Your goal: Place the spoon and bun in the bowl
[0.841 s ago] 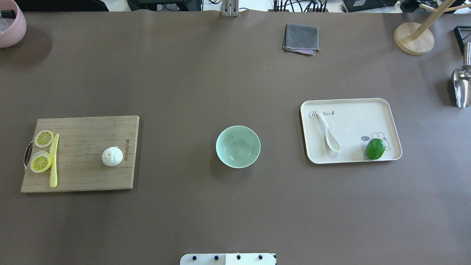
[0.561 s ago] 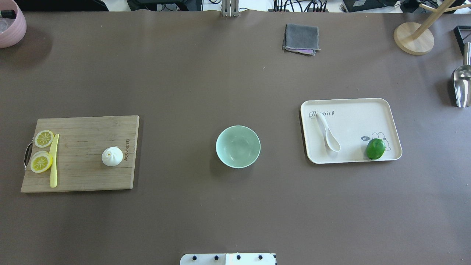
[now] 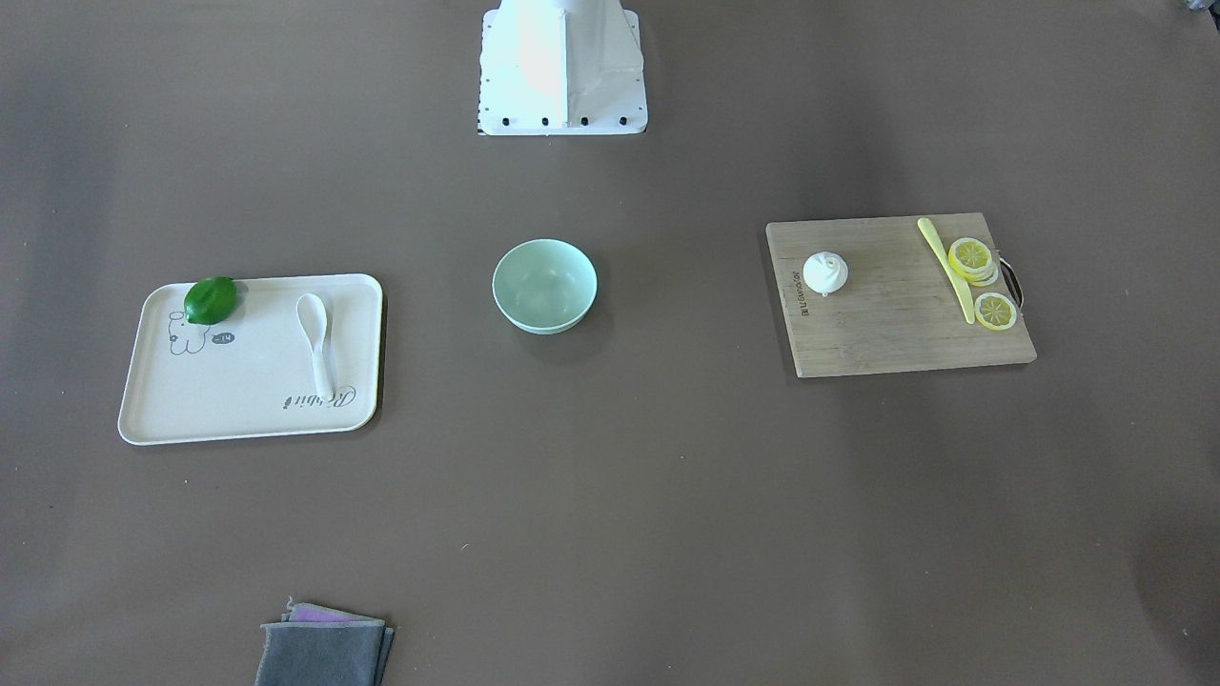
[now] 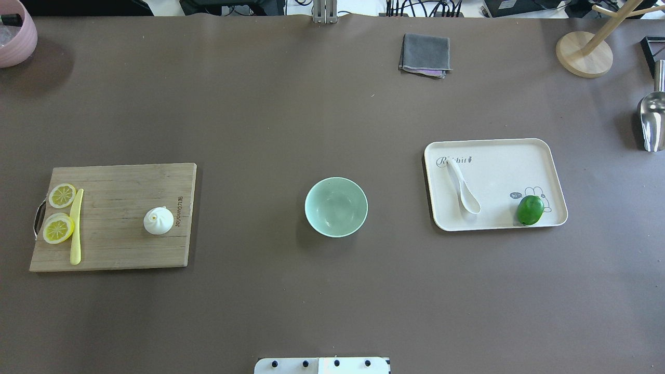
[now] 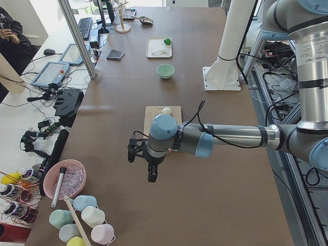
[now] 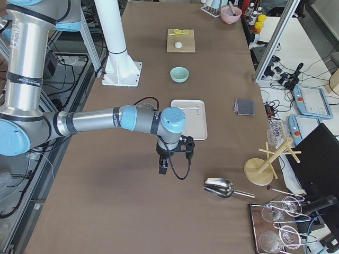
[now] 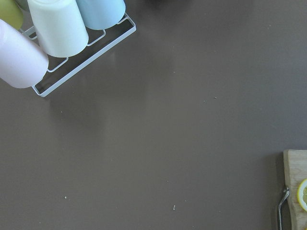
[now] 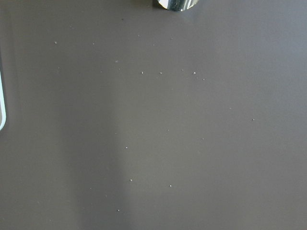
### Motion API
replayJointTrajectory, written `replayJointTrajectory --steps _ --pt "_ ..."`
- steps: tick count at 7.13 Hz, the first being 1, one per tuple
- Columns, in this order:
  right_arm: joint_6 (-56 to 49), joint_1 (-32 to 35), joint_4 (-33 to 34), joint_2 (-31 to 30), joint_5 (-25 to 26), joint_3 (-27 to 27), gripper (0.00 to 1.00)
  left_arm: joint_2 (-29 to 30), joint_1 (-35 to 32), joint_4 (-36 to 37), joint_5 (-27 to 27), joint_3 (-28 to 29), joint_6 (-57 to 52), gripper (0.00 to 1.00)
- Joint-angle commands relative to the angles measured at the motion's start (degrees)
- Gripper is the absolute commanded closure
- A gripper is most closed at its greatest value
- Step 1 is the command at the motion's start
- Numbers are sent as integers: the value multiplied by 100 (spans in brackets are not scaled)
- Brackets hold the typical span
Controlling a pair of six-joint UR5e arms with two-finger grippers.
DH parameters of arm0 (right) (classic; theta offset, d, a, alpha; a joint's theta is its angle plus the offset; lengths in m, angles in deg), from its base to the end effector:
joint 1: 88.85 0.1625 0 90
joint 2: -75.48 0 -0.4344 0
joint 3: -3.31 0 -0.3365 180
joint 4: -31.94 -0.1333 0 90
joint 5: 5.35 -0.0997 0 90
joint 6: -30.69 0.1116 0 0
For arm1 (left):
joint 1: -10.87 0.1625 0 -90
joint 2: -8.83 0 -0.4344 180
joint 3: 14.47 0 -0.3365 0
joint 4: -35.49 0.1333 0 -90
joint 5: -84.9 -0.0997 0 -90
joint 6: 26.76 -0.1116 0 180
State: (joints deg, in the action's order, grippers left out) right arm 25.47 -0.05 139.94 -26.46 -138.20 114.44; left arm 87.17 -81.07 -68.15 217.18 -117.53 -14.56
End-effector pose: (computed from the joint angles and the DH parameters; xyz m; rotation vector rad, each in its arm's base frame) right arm 0.0505 -0.3294 0.6299 -0.1203 -0.7510 -0.0491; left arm -0.0706 -0.3641 0.6336 0.1839 0.7534 -0.1375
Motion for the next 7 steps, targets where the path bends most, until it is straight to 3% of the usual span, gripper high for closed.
replayJointTrajectory --steps 1,7 --pt "12 -3 -25 69 4 -30 0 85 -8 -25 0 40 -24 2" --pt "47 -3 -25 148 -101 -13 0 85 0 -86 -1 -4 -16 2"
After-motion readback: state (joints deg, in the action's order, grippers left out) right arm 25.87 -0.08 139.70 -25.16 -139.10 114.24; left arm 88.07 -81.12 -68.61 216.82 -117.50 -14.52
